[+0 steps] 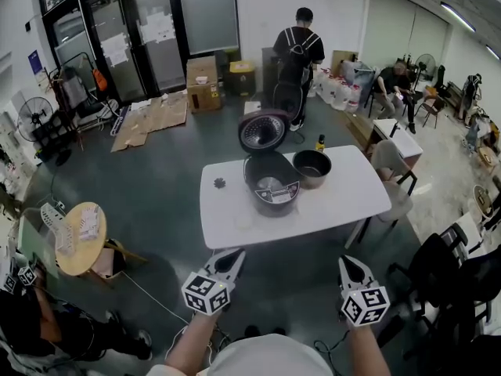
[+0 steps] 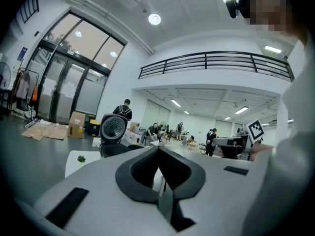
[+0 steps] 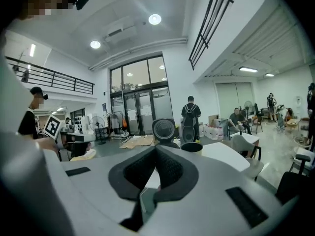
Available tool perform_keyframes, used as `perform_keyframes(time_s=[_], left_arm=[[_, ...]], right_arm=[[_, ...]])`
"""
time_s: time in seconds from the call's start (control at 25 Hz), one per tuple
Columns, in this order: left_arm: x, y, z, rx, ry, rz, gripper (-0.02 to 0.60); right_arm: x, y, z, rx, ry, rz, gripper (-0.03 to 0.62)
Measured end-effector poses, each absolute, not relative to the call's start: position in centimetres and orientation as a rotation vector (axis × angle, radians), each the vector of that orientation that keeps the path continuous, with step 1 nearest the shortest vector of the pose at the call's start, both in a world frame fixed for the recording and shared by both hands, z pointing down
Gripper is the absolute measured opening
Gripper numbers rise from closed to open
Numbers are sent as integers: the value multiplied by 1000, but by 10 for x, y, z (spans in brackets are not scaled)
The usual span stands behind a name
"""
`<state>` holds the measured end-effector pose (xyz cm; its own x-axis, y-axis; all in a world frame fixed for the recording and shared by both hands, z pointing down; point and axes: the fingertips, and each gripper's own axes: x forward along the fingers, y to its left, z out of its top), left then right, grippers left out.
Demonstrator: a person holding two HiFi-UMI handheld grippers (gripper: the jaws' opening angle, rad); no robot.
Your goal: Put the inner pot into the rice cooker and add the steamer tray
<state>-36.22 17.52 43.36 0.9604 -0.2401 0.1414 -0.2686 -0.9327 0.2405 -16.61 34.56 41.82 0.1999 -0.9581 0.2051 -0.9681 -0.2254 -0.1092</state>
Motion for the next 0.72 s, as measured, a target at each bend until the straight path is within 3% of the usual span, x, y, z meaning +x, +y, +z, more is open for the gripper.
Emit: perform_keyframes(time_s=[0.4, 0.72], left_arm=[[-365, 174, 445, 2809, -429, 192, 15], [-359, 184, 445, 2813, -438, 167, 68]], right_arm=[[-158, 352, 421, 2407, -1924, 351, 16], [-151, 357, 423, 2395, -1942, 343, 97]])
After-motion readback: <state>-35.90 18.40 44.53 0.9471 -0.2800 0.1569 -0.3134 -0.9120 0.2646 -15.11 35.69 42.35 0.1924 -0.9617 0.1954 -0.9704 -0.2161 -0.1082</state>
